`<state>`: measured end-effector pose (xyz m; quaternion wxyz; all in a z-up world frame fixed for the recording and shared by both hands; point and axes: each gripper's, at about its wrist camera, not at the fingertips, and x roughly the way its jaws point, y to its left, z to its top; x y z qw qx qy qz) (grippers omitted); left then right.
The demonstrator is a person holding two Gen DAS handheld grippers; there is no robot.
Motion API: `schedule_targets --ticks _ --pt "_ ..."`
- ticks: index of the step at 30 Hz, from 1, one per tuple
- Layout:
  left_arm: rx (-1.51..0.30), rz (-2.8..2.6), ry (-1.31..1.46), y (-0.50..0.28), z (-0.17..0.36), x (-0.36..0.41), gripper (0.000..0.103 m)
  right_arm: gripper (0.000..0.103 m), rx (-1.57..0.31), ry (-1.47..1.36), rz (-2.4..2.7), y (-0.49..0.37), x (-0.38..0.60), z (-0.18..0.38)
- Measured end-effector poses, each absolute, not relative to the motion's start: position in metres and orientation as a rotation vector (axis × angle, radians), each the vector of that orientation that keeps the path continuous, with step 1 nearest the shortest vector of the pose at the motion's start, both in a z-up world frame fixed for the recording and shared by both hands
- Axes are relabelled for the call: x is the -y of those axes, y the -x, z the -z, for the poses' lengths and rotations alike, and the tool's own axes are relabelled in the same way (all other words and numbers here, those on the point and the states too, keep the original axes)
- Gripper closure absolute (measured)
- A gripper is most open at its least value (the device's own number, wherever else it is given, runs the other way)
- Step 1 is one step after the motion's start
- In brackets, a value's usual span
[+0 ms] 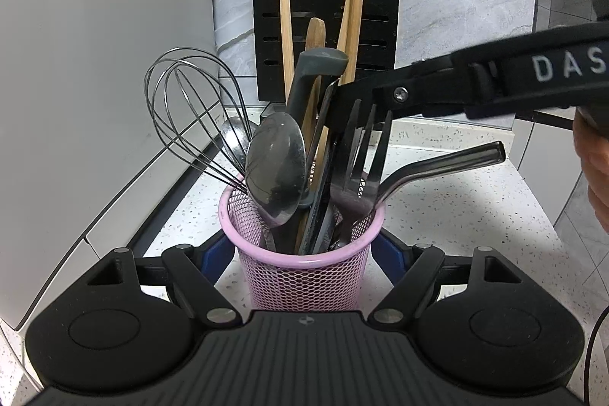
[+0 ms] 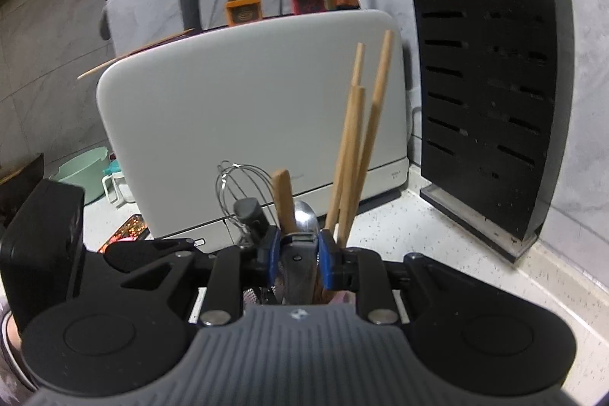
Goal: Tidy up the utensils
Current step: 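Lower the grey-handled utensil into the pink cup with the right gripper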
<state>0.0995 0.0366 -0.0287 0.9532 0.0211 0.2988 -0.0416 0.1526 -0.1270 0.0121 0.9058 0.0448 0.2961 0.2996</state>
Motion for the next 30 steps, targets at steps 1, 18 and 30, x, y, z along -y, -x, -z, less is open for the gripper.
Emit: schedule_targets --ticks 1,18,30 --pt "-0.607 0.084 -0.043 -0.100 0.029 -0.037 0.012 0.084 -0.616 -0.110 -0.618 -0.155 0.129 -0.011" --pt "-0.607 0.090 -0.044 -0.098 0.030 -0.039 0.013 0.071 -0.604 -0.321 -0.618 -0.145 0.167 -0.019" --pt "-0.608 0.078 -0.049 -0.098 0.030 -0.038 0.013 0.062 -0.609 -0.142 -0.656 -0.108 0.165 0.008"
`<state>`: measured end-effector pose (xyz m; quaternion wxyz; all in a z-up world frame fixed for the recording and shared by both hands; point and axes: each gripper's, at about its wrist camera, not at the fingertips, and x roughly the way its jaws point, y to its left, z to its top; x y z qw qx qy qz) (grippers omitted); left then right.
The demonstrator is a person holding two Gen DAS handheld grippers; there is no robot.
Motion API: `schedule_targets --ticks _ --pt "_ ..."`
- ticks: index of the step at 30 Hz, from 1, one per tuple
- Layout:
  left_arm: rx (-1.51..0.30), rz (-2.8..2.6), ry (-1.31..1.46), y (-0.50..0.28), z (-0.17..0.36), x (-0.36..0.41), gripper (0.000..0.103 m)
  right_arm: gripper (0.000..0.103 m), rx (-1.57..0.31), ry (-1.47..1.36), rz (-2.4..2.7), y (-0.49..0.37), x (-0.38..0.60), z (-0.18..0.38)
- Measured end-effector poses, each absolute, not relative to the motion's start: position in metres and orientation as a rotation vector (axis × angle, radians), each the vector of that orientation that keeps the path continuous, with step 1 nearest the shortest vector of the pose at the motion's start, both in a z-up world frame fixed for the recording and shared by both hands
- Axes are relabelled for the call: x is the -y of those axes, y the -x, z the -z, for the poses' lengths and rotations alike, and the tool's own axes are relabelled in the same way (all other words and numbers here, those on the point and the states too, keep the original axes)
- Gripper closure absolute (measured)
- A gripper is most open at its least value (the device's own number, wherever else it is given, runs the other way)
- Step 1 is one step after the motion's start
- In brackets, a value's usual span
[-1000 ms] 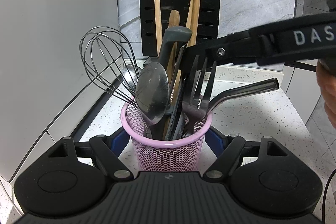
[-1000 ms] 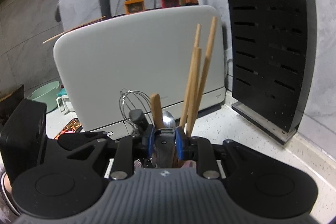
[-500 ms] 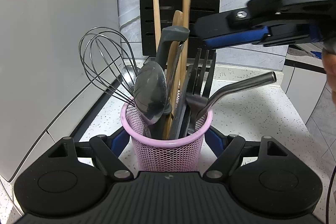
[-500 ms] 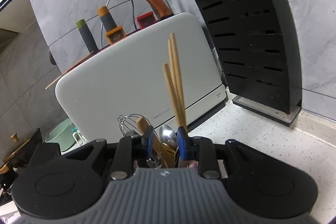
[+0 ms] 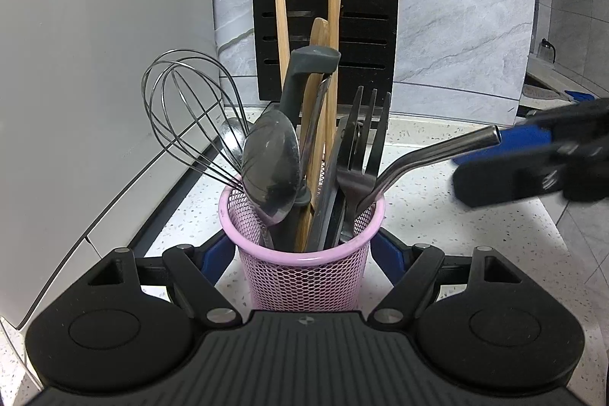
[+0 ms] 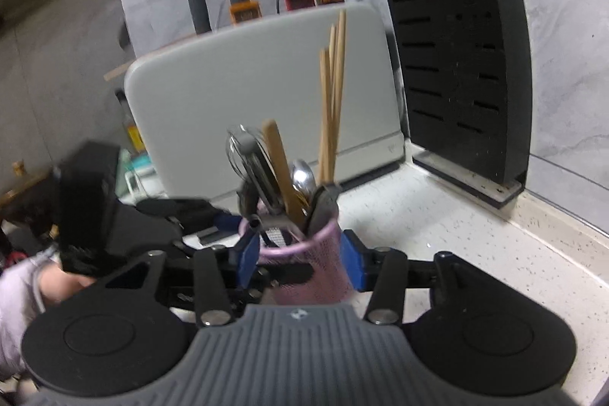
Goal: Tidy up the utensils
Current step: 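Lower the grey-handled utensil into the pink cup with the right gripper, then open the right gripper and pull it up away from the cup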
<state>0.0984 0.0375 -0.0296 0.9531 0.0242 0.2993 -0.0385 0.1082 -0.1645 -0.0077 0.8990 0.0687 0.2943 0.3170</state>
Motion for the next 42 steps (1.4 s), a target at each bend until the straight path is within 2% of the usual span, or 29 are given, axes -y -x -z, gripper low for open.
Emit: schedule_targets --ticks 1,6,10,14,15,16,17,19,27,31,34,42 --pt "-0.608 0.078 -0.049 -0.099 0.030 -0.037 0.013 0.066 -0.610 -0.145 -0.653 -0.110 0.163 0.010" --pt "-0.608 0.079 -0.051 -0.099 0.030 -0.036 0.013 0.066 -0.624 -0.162 -0.640 -0.126 0.153 0.021" --pt "-0.608 0.081 -0.053 -0.098 0.030 -0.036 0.013 0.059 -0.625 -0.160 -0.630 -0.139 0.142 0.025" --pt "-0.609 0.083 -0.055 -0.100 0.030 -0.036 0.013 0.059 -0.603 -0.184 -0.621 -0.149 0.137 0.025" --pt "-0.609 0.083 -0.055 -0.100 0.030 -0.036 0.013 0.062 -0.593 -0.183 -0.619 -0.151 0.135 0.025" --pt "-0.609 0.084 -0.055 -0.100 0.030 -0.037 0.013 0.077 -0.583 -0.180 -0.618 -0.153 0.133 0.025" --pt "-0.609 0.084 -0.055 -0.100 0.030 -0.036 0.013 0.088 -0.581 -0.181 -0.626 -0.154 0.132 0.025" --pt "-0.610 0.086 -0.055 -0.101 0.030 -0.037 0.013 0.093 -0.583 -0.201 -0.638 -0.155 0.132 0.023" --pt "-0.612 0.086 -0.058 -0.100 0.031 -0.037 0.013 0.095 -0.576 -0.178 -0.716 -0.149 0.126 0.012" --pt "-0.610 0.085 -0.060 -0.100 0.031 -0.036 0.013 0.089 -0.606 -0.170 -0.670 -0.152 0.127 0.016" --pt "-0.610 0.084 -0.059 -0.099 0.030 -0.036 0.013 0.067 -0.562 -0.205 -0.662 -0.147 0.138 0.010" --pt "-0.606 0.086 -0.046 -0.104 0.030 -0.034 0.013 0.058 -0.499 -0.347 -0.545 -0.139 0.175 -0.004"
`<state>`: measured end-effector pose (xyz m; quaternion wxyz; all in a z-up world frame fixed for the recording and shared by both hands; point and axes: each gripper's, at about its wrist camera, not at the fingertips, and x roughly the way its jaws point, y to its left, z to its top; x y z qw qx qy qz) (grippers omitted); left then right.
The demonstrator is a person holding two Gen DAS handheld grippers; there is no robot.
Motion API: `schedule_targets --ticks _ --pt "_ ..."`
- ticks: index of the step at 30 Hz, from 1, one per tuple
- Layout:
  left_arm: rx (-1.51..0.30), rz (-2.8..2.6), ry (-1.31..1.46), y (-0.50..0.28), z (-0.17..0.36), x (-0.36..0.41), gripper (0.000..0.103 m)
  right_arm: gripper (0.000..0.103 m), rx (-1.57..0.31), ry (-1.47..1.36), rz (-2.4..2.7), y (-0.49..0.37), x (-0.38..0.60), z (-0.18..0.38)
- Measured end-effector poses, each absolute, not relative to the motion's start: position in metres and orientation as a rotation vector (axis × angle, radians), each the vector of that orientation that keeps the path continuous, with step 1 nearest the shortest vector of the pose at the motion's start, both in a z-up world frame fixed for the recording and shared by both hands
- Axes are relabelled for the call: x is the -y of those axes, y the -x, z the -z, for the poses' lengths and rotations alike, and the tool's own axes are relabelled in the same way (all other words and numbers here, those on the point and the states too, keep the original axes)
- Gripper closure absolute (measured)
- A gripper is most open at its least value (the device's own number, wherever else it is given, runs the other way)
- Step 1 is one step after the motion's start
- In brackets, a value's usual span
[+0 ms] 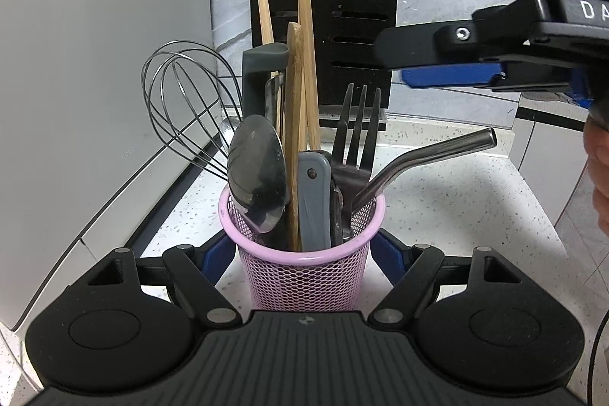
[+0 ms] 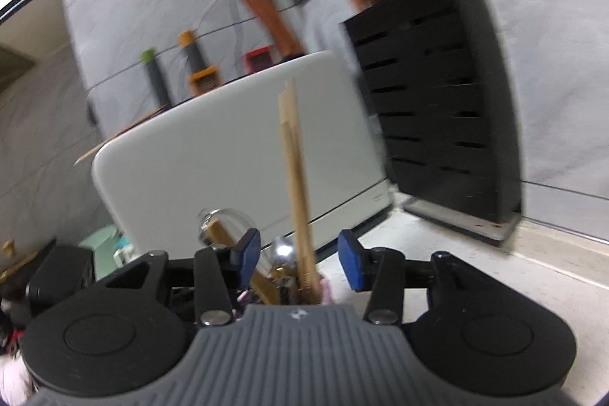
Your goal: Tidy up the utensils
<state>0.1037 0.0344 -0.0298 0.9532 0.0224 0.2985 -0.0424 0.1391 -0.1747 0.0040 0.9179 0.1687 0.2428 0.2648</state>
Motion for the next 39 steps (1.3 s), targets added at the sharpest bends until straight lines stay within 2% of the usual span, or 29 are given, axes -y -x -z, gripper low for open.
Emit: schedule_targets --ticks 9,14,21,28,31,35,39 --pt "-0.597 0.088 -0.042 -0.117 0.031 -0.015 0.013 0.056 -0.607 -0.443 -0.292 -0.143 0.218 0.014" --pt "-0.585 0.072 -0.054 -0.114 0.033 -0.010 0.013 0.056 -0.621 -0.340 -0.190 -0.136 0.229 0.016" --pt "-0.547 0.099 -0.060 -0.085 0.027 -0.003 0.005 0.050 -0.593 -0.269 -0.170 -0.114 0.235 0.006" --pt "-0.421 0.143 -0.060 -0.042 0.012 0.000 0.002 0.030 -0.557 -0.218 -0.145 -0.088 0.233 -0.001" --pt "-0.363 0.122 -0.036 -0.029 0.004 -0.005 0.000 0.028 -0.535 -0.167 -0.147 -0.072 0.227 -0.004" --pt "-0.300 0.093 0.016 -0.013 -0.002 -0.013 0.000 0.018 -0.486 -0.145 -0.159 -0.046 0.218 -0.011" --pt "-0.278 0.054 0.018 -0.002 -0.004 -0.014 0.000 0.013 -0.435 -0.167 -0.185 -0.016 0.209 -0.014"
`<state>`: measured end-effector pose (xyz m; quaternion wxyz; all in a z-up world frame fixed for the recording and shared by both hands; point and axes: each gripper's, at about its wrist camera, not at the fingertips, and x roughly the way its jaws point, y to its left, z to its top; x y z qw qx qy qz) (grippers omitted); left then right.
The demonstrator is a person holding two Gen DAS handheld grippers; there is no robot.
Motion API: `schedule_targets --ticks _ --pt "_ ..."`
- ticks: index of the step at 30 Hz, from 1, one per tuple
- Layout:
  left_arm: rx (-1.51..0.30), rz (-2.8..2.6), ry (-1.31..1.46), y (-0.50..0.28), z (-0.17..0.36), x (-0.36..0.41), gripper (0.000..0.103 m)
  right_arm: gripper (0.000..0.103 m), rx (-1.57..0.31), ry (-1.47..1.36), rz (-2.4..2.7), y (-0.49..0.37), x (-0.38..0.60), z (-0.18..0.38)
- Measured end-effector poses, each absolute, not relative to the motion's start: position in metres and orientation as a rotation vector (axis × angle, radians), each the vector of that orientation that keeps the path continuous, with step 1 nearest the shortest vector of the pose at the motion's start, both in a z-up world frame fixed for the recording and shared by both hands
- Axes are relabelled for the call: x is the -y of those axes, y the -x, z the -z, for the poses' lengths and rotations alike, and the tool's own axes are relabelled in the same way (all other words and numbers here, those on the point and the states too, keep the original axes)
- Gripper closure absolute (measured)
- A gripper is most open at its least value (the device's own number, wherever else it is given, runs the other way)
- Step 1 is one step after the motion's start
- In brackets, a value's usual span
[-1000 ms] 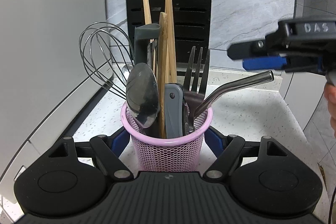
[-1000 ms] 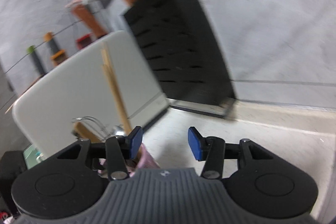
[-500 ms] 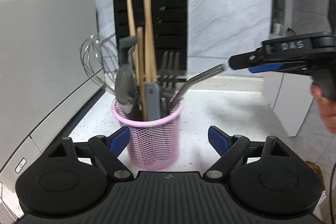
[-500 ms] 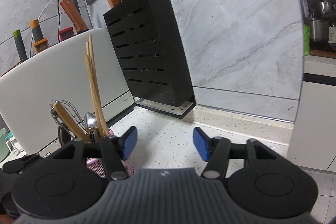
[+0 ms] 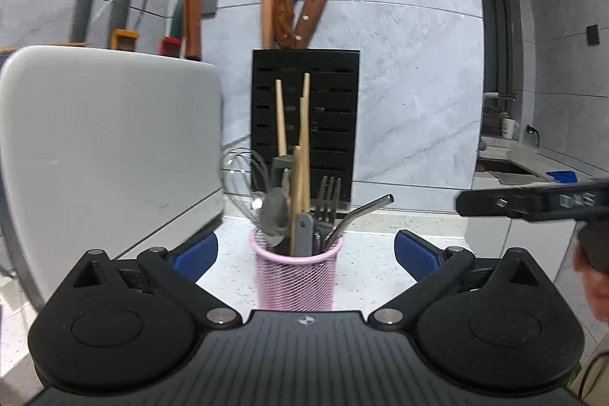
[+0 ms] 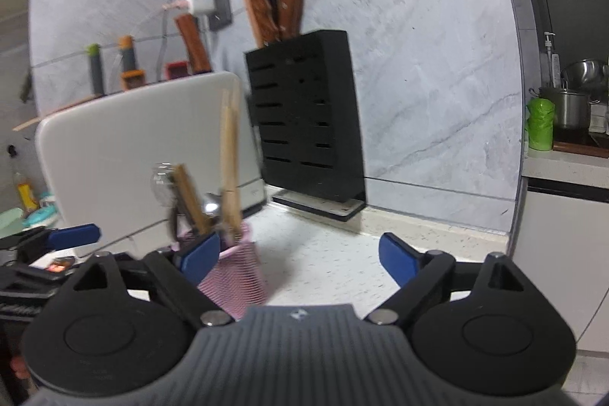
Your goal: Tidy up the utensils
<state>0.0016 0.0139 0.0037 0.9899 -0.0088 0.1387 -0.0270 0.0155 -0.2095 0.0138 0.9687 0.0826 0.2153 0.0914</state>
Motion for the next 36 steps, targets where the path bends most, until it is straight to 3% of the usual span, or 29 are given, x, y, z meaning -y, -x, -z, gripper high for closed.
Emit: schedule_targets --ticks 17,36 --pt "-0.511 0.007 -0.014 -0.006 0.029 -0.014 0.000 0.006 -0.558 -0.069 -0.166 0.014 0.175 0.013" --pt "-0.539 0.011 -0.013 -0.009 0.033 -0.010 0.000 0.004 -0.592 -0.097 -0.133 0.010 0.180 0.017"
